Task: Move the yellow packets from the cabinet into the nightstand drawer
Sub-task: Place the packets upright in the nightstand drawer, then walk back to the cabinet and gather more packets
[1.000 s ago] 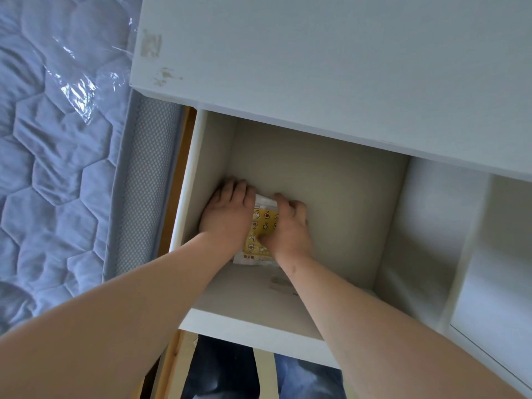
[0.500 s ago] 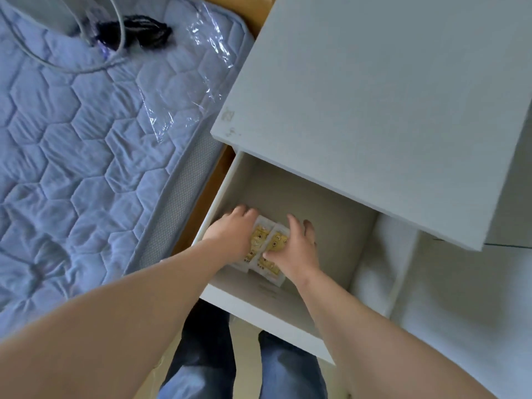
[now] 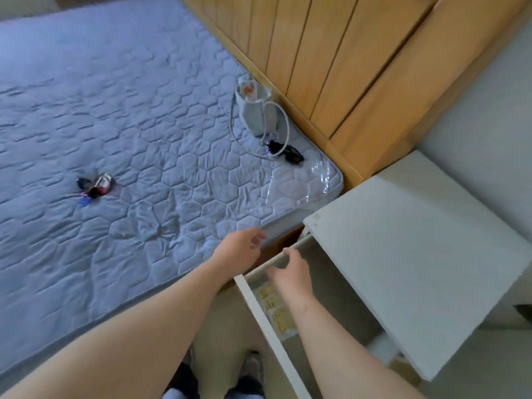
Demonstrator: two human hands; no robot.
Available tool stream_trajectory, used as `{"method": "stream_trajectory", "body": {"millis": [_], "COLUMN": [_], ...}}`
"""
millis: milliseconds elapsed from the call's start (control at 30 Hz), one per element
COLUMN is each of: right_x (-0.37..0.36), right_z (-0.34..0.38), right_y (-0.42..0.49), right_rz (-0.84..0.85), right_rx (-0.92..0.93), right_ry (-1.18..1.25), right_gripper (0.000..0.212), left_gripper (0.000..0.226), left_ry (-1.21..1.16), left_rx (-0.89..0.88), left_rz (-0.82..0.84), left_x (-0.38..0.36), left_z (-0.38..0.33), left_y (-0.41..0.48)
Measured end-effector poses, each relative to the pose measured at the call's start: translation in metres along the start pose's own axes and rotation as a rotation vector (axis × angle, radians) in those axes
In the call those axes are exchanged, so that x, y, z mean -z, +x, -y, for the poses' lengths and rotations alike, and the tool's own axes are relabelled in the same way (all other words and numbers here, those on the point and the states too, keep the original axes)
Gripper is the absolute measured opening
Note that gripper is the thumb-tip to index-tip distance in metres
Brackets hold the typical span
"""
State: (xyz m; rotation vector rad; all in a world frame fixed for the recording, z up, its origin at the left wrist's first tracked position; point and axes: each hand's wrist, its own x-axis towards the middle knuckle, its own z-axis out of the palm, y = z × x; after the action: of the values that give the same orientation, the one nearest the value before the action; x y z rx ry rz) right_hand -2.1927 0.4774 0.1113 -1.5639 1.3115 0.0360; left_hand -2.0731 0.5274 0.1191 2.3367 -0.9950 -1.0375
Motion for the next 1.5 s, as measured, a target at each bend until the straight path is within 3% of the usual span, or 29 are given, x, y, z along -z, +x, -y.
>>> {"method": "stream_trajectory", "body": {"millis": [200, 367, 533, 767, 1067, 1300, 1500], "right_x": [-0.072, -0.175, -0.296, -0.467, -0.616, -0.736, -0.882], "right_z": [0.113, 0.182, 0.218, 0.215, 0.169, 0.155, 0.182], "right_y": [-0.039, -0.103, -0.19, -0.347, -0.508, -0.597, -0.662], "right_rz": [0.15, 0.341, 0.522, 0.787, 1.147, 1.342, 1.41], "right_rx": [0.277, 0.462, 0.614, 0.788, 1.012, 1.127, 1.156], "right_ry": [-0.161, -0.283, -0.367, -0.509, -0.78, -0.893, -0.91], "right_gripper": [0.049, 0.049, 0.048, 0.048, 0.044, 0.043, 0.045], "left_gripper": [0.029, 0.027, 0.026, 0.026, 0.021, 0.021, 0.02], "left_ry": [-0.245, -0.391, -0.44, -0.535, -0.67, -0.785, -0.886], "left_rx": [0.155, 0.302, 0.444, 0.726, 1.167, 1.32, 1.33], "left_rz": [-0.374, -0.662, -0.848, -1.067, -1.383, -1.556, -1.687], "left_x": [0.117, 0.19, 0.234, 0.237, 0.179, 0.167, 0.228], "left_z": [0.067, 0.16, 0.271, 0.418, 0.517, 0.601, 0.721], "left_y": [-0.066, -0.157, -0.278, -0.475, -0.683, -0.771, -0.82]}}
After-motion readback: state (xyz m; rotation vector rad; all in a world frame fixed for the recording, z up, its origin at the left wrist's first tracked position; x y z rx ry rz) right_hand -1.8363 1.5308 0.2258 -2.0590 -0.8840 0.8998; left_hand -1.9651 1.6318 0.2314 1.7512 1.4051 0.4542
